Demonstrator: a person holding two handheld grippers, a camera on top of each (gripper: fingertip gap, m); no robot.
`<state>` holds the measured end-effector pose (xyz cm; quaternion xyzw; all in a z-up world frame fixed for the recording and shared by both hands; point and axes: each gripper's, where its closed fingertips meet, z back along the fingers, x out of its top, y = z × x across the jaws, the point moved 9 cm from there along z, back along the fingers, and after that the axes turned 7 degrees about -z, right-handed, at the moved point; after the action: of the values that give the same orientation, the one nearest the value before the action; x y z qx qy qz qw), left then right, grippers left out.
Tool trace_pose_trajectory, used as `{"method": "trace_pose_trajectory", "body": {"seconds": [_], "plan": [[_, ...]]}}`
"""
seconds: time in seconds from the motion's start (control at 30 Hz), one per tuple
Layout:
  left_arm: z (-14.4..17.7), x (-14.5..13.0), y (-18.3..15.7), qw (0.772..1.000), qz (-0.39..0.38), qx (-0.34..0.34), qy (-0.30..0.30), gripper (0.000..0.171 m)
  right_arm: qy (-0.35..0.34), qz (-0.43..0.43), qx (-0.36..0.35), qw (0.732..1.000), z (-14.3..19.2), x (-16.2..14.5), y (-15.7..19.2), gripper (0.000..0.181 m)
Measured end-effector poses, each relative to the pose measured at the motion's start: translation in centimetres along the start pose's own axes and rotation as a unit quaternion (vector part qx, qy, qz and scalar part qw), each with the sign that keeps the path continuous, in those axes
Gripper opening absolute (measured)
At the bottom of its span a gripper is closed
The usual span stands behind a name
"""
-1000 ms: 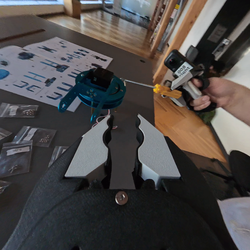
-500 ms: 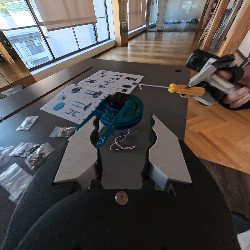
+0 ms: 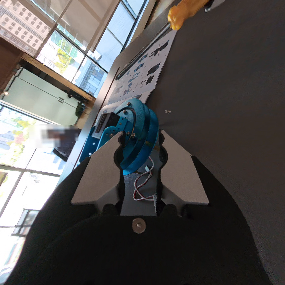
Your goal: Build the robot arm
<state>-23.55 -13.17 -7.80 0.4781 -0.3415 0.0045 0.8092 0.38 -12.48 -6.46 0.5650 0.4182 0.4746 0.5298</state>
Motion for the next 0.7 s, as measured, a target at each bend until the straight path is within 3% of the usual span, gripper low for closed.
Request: {"method": "trace_pose_trajectory", "body": {"seconds": [0.13,0.23,0.33,0.37,0.47,0.63,0.7], "plan": [[-1.0,1.6,-1.8,0.996,-0.003,0.083,0.043,0.046,0.04,0.019,-0.035,0.998,3.1,1.4,-1.6,0.016],[-1.2,2.3,-3.1,0.989,0.013,0.133,0.066,0.068,0.066,0.029,-0.05,0.996,4.7,2.1,-2.1,0.017],[-1.7,3.1,-5.1,0.987,0.021,0.145,0.071,0.068,0.093,0.031,-0.054,0.994,5.8,2.8,-2.0,0.017],[-2.2,3.1,-5.7,0.984,0.006,0.159,0.084,0.078,0.098,0.032,-0.054,0.993,6.1,3.2,-1.9,0.017],[-3.8,3.3,-5.9,0.955,-0.064,0.25,0.144,0.055,0.099,0.049,-0.054,0.992,6.9,4.2,-1.9,0.017],[-5.1,3.9,-5.8,0.958,-0.049,0.244,0.144,0.061,0.095,0.061,-0.027,0.993,7.5,4.6,-1.4,0.017],[-4.8,4.0,-5.6,0.959,-0.037,0.25,0.131,0.052,0.1,0.069,-0.029,0.992,7.7,4.7,-1.4,0.017]]}}
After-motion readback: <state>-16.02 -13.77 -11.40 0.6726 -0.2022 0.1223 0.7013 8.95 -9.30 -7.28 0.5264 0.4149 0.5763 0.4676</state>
